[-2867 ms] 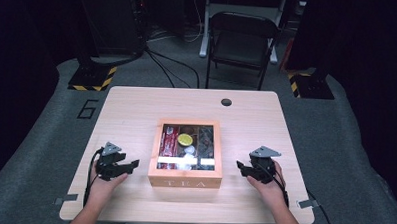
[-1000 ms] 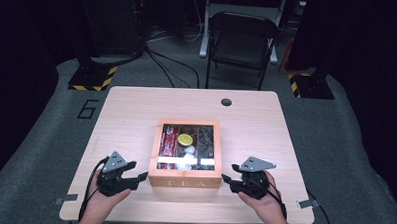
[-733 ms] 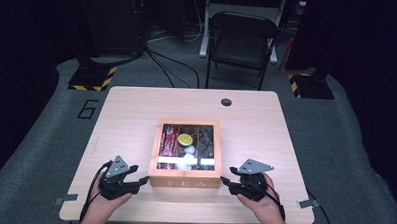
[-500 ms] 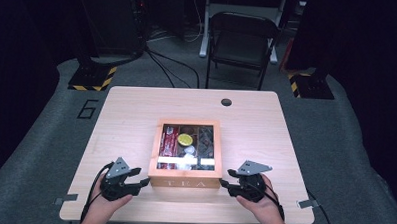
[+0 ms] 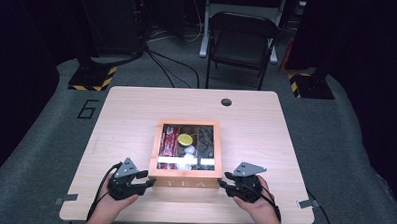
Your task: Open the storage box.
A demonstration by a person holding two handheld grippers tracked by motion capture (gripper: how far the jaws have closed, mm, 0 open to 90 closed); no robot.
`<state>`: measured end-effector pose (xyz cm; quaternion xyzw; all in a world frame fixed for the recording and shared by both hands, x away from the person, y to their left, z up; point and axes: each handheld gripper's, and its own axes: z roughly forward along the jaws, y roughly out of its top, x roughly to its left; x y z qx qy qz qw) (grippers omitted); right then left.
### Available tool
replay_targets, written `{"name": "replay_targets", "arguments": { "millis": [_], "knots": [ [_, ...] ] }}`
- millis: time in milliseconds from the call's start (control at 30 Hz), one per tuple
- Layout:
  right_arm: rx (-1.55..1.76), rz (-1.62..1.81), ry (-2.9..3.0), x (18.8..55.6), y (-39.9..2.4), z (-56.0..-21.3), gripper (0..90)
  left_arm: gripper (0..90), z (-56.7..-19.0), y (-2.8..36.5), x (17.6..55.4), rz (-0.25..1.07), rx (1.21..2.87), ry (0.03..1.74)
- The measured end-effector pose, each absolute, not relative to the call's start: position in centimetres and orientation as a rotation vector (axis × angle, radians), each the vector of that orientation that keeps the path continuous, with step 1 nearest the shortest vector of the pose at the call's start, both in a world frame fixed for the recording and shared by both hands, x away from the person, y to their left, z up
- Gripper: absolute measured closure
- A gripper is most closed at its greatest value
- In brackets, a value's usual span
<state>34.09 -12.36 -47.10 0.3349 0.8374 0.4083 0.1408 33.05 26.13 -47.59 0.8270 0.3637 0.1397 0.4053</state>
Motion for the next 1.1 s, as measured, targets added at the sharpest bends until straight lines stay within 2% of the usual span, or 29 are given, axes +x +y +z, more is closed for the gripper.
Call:
{"name": "replay_targets", "arguments": {
  "millis": [1100],
  "knots": [
    [0.936, 1.185, 2.407, 33.99, -11.67, -47.10, 61.4, 56.0, -46.95, 25.92, 32.92, 0.360, 2.065, 0.939]
  ]
}}
